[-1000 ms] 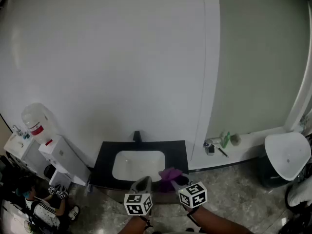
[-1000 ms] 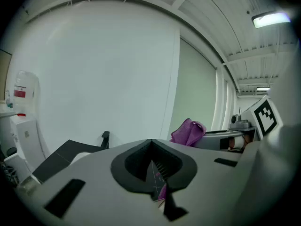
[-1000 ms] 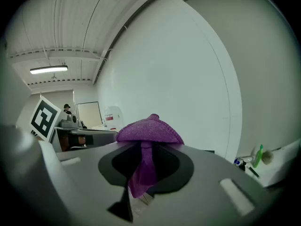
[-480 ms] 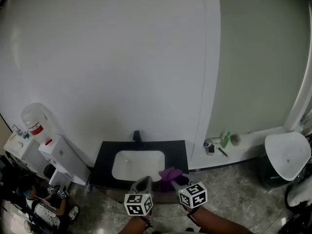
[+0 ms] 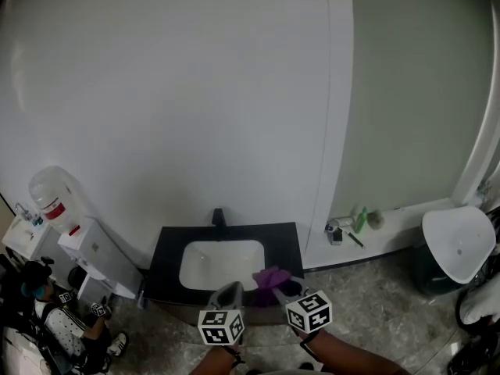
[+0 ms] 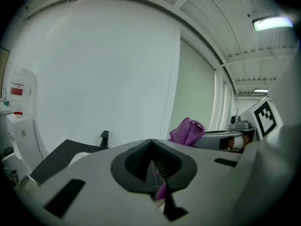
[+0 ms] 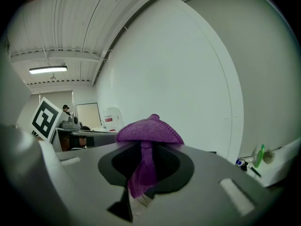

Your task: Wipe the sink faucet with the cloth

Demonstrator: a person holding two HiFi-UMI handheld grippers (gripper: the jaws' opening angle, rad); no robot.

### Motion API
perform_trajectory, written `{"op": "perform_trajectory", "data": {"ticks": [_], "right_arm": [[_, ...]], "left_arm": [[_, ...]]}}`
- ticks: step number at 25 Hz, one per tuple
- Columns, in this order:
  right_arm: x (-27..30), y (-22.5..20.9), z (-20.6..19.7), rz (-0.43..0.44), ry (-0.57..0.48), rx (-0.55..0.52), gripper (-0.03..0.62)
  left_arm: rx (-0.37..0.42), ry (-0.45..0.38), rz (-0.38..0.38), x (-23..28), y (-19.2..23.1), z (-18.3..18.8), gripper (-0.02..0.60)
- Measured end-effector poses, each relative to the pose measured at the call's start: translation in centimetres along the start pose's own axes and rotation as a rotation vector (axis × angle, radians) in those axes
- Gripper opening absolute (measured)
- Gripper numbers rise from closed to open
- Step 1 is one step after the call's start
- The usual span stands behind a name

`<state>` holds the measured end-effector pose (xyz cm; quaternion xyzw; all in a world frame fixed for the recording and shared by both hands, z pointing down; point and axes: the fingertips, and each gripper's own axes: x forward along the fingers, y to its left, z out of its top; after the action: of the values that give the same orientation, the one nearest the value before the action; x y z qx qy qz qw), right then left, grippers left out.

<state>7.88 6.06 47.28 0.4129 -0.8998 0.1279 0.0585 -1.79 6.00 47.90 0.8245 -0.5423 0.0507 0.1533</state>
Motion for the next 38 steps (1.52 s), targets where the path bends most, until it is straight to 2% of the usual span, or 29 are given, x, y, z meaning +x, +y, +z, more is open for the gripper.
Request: {"op": "perform_trajectory", "data": {"ticks": [10, 17, 25, 33, 38], "right_arm": [[5.1, 2.0, -0.2, -0.080, -0.017, 0.049, 0.071], [9.8, 1.0, 0.4, -0.063, 0.003, 0.033, 0.071], [17.5, -4.8, 1.5, 0.024, 0.026, 0.025, 0.071], [25.5, -11.3, 3.6, 0.133, 0.072, 0.002, 0.071], [30.1, -13.8, 2.8, 0.145, 0.113, 0.003, 0.071]], "left_arm": [[0.025, 0.036, -0.070, 0.6, 6.0, 0.7, 0.005], [0.001, 0.050, -0.064, 4.1, 9.2, 1.0, 0.005], [-0.024, 0.038, -0.004, 11.6, 12.5, 2.3, 0.005], [-0.056, 0.055, 0.098, 19.8, 16.0, 3.6, 0.005], [-0.069, 0.083, 0.116, 23.3, 18.7, 3.5, 0.005]]}}
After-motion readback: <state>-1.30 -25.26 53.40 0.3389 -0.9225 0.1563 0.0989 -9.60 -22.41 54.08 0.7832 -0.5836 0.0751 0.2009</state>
